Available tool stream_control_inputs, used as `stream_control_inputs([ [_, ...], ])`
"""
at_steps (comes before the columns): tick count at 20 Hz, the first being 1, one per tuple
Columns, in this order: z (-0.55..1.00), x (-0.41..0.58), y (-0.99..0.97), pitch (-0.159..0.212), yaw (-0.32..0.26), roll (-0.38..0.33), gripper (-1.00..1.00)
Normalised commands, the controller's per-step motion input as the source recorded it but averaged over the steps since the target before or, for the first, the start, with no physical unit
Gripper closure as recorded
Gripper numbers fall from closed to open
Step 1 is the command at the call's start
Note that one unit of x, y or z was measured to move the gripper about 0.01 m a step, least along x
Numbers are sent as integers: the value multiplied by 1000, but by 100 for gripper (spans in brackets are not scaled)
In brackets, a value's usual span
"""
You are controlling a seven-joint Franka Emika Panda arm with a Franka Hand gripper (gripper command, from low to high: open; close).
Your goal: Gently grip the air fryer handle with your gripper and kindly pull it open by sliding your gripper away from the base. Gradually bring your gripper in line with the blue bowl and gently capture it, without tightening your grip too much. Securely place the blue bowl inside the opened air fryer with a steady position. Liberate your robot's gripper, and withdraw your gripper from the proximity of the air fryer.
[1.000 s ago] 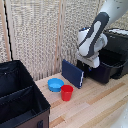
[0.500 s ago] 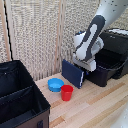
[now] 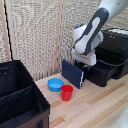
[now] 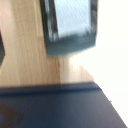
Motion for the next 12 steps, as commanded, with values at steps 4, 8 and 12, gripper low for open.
stream_control_inputs([
  [4, 917, 0, 339, 14, -4, 74, -100],
  [8, 718, 0, 441, 42, -2, 140, -100],
  [12, 460, 8, 526, 87, 1, 218, -100],
])
